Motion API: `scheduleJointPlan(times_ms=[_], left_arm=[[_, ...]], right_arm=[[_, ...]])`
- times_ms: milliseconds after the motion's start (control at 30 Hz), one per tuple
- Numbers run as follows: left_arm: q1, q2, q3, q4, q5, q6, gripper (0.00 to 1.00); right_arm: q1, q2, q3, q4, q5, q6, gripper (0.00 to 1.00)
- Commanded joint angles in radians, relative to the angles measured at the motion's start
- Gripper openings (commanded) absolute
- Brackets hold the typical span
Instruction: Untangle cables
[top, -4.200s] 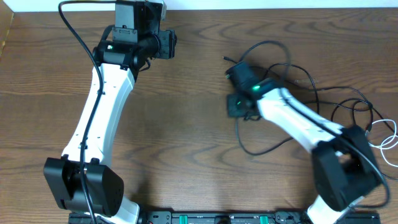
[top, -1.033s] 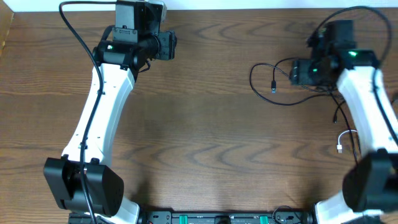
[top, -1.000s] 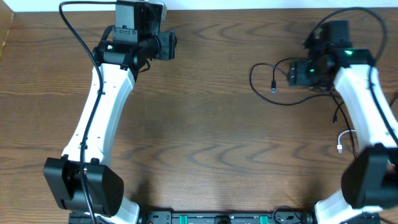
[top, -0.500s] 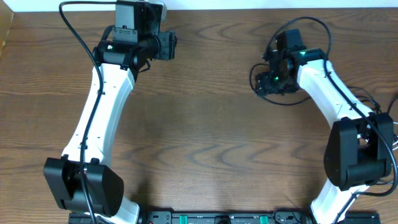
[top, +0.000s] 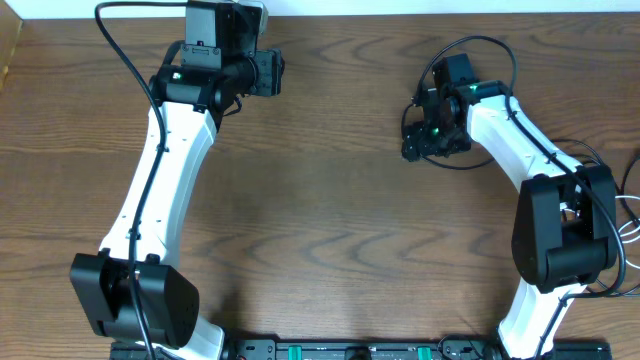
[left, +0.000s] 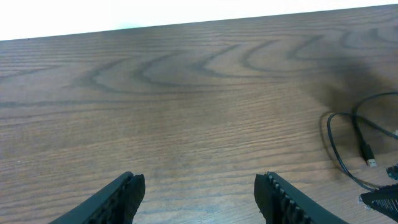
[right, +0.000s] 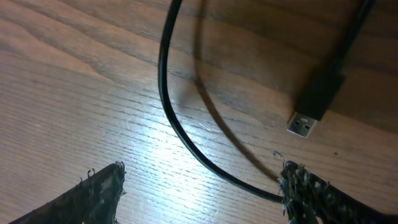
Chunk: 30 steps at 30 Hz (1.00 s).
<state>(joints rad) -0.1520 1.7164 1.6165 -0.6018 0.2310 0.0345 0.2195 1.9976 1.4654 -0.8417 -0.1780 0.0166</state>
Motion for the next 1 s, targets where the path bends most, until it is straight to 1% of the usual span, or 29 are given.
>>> scheduleJointPlan(times_ms=[0, 567, 700, 867, 933, 967], left_arm=[[-0.002, -0.026, 0.022, 0.002, 0.005, 0.018, 0.62], [-0.002, -0.026, 0.022, 0.005, 0.005, 0.018, 0.62], [-0.002, -0.026, 0.022, 0.005, 0.006, 0.018, 0.62], [-0.002, -0.026, 0.022, 0.005, 0.006, 0.018, 0.62], [-0.002, -0.026, 0.022, 0.005, 0.006, 0.018, 0.62], [-0.002, -0.026, 0.022, 0.005, 0.006, 0.018, 0.62]], right_arm=[[0.005, 0.011, 0.012, 0.006, -0.024, -0.014, 0.79], [0.013, 0.098, 0.012, 0.029, -0.042, -0.01, 0.79], [0.013, 0.119, 0.012, 0.034, -0.041, -0.009, 0.78], [0.013, 0.133, 0.012, 0.05, -0.038, -0.01, 0.79], [0.012, 0.133, 0.012, 0.056, -0.034, -0.01, 0.75], [0.011, 0.133, 0.012, 0.058, -0.034, -0.01, 0.7]])
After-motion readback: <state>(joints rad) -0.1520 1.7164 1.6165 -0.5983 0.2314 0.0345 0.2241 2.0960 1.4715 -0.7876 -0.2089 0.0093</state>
